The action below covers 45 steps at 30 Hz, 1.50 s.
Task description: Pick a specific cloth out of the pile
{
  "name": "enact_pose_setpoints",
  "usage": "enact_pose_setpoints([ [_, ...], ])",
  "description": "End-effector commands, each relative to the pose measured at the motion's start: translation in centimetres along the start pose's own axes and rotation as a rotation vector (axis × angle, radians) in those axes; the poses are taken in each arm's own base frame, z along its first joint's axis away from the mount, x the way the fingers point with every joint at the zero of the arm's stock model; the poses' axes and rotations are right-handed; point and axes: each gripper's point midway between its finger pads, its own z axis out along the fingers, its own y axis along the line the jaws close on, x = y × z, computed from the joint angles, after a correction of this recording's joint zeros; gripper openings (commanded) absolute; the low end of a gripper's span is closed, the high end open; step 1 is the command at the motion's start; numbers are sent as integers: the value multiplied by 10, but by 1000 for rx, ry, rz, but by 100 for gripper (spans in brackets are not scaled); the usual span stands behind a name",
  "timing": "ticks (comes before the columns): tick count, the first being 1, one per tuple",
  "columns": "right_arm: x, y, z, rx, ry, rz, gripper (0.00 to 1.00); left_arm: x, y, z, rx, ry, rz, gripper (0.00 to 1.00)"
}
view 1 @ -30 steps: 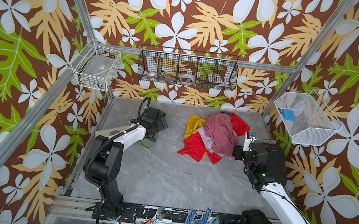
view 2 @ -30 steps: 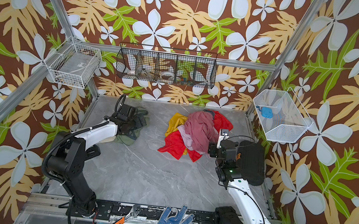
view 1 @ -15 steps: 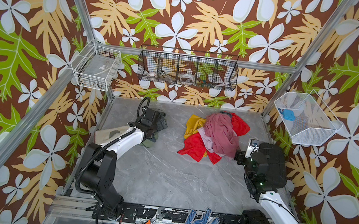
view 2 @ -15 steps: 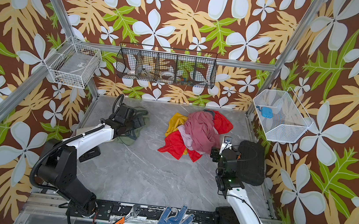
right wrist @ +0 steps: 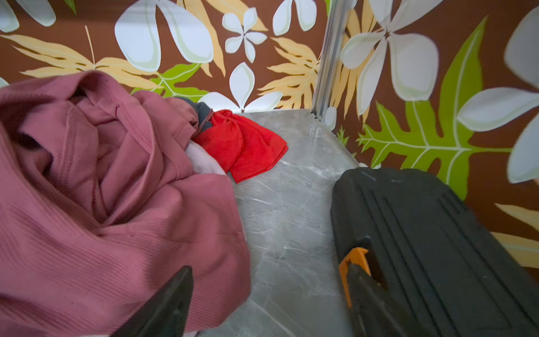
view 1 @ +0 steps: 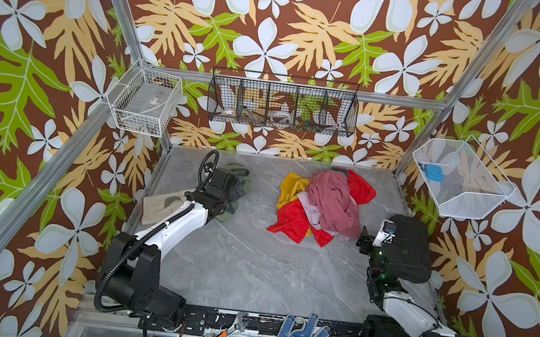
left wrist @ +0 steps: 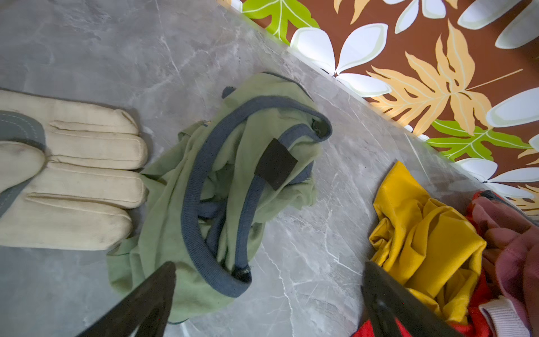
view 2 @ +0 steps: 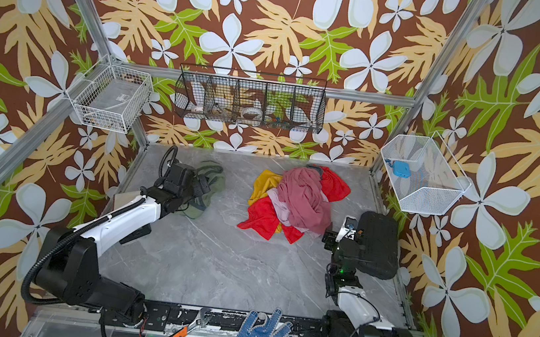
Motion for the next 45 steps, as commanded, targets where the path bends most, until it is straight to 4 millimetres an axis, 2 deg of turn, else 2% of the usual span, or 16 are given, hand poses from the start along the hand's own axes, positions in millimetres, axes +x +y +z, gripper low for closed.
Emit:
enact_pose_setpoints([
  [1,-25,8,8,-34,-120,30,81,-12,8,-9,-33,-61,19,100],
  [9,1,37,33,-170,-51,-26,82,-23,30,-30,-99,-149,87,100],
  [17,2,38,35,-172,-43,-32,90,-42,58,-40,-245,-301,248,100],
  [23,1,38,35,-171,-44,-32,95,-40,71,-35,-248,-444,394,100],
  [28,2,38,35,-170,-43,-33,100,-30,101,-31,-230,-504,346,100],
  [33,1,38,35,-170,-44,-33,100,-28,119,-56,-89,-694,268,100],
  [35,1,39,35,-171,-45,-33,100,-28,129,-60,-68,-726,231,100],
  [39,2,39,35,-168,-44,-41,100,-21,143,-52,-44,-723,195,100],
  [41,2,40,35,-169,-44,-42,100,-18,137,-51,-5,-737,217,100],
  [43,2,39,35,-166,-43,-43,100,-10,130,-40,31,-692,262,100],
  [45,2,40,35,-166,-43,-44,100,-11,133,-31,-7,-672,262,100],
])
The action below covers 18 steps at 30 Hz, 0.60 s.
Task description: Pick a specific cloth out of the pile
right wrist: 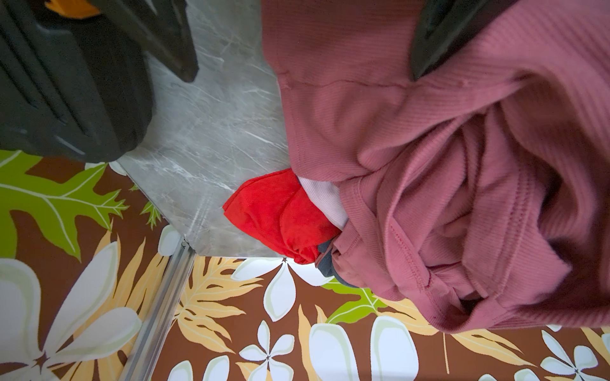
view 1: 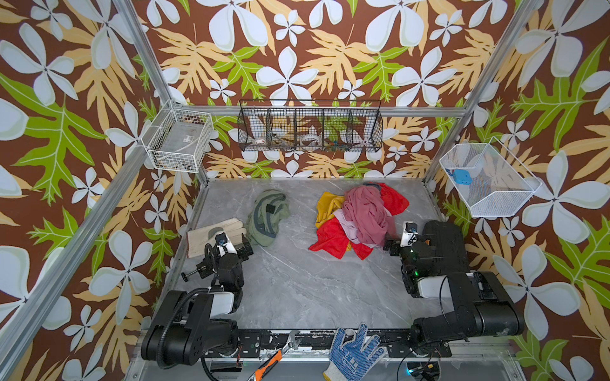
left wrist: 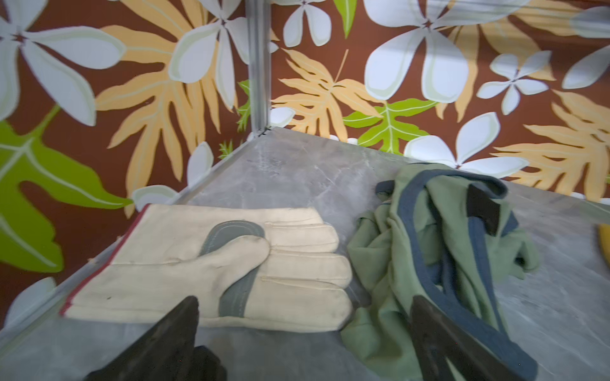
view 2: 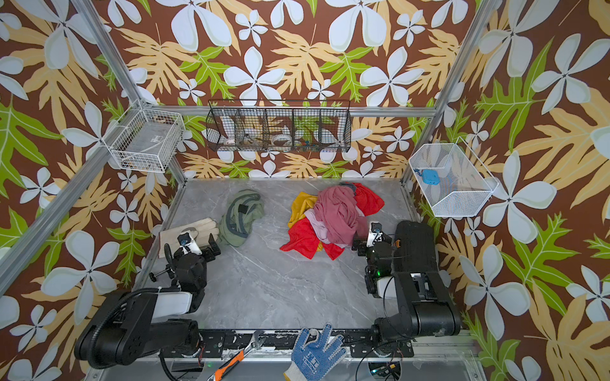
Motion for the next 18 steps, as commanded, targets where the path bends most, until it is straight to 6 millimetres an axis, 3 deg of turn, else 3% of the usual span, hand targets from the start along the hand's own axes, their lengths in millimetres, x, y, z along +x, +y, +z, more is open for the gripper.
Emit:
enact_pose_setpoints([
  [1,-7,0,0,1,-28,-2,100,-25,-13,4,58,-74,-32,100],
  [18,-7,0,0,2,-28,-3,100,-29,-12,4,55,-104,-32,100],
])
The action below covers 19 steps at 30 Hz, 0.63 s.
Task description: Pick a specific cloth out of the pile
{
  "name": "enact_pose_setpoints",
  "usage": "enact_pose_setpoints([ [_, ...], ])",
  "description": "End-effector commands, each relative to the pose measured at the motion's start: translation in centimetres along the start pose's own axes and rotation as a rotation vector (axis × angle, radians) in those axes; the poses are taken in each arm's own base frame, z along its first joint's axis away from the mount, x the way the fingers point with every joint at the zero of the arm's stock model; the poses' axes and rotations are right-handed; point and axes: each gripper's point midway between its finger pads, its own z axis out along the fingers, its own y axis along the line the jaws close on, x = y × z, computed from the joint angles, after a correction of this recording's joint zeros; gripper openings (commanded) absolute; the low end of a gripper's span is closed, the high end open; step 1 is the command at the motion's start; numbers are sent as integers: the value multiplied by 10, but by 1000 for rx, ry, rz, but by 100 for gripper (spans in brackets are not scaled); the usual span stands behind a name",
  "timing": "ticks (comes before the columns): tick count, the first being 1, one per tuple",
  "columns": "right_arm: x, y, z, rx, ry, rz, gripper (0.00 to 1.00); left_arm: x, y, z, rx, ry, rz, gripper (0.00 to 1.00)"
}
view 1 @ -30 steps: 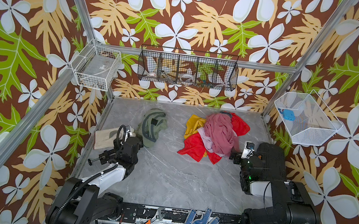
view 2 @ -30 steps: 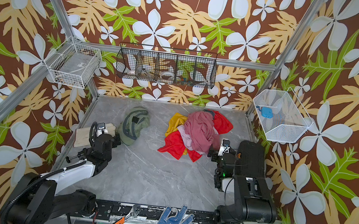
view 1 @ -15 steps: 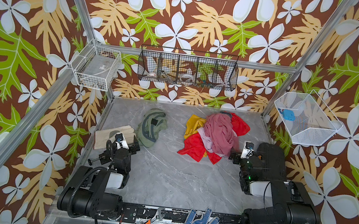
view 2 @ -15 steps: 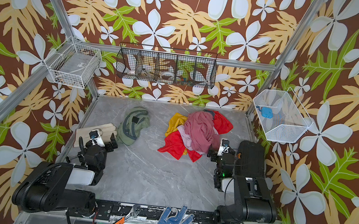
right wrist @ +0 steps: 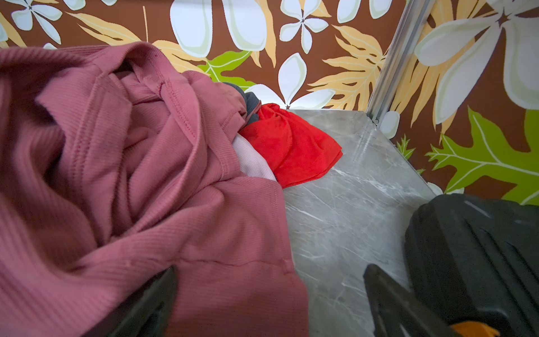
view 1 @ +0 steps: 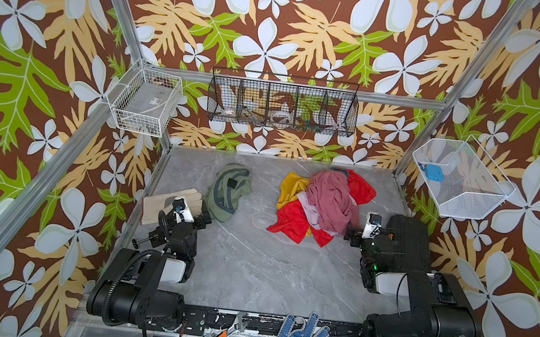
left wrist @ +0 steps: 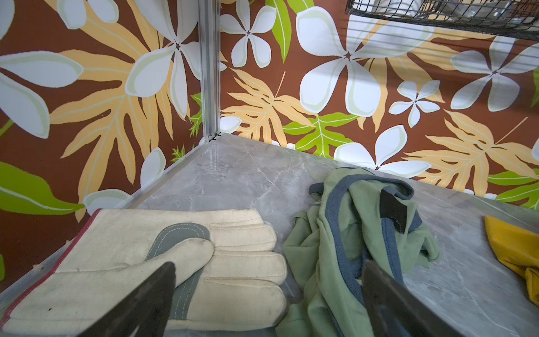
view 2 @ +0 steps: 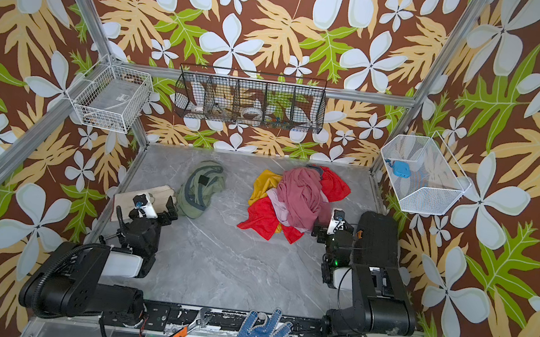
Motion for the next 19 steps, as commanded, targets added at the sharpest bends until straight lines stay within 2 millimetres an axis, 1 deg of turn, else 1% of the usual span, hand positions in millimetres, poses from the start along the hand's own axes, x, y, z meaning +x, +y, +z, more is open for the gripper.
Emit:
enact_pose_setpoints([
  [1,-7,0,0,3,-27,0,100,-10,-1,0,4,-40,-5,100],
  [19,-8,0,0,2,-28,-1,100,-10,-1,1,4,-38,-4,100],
])
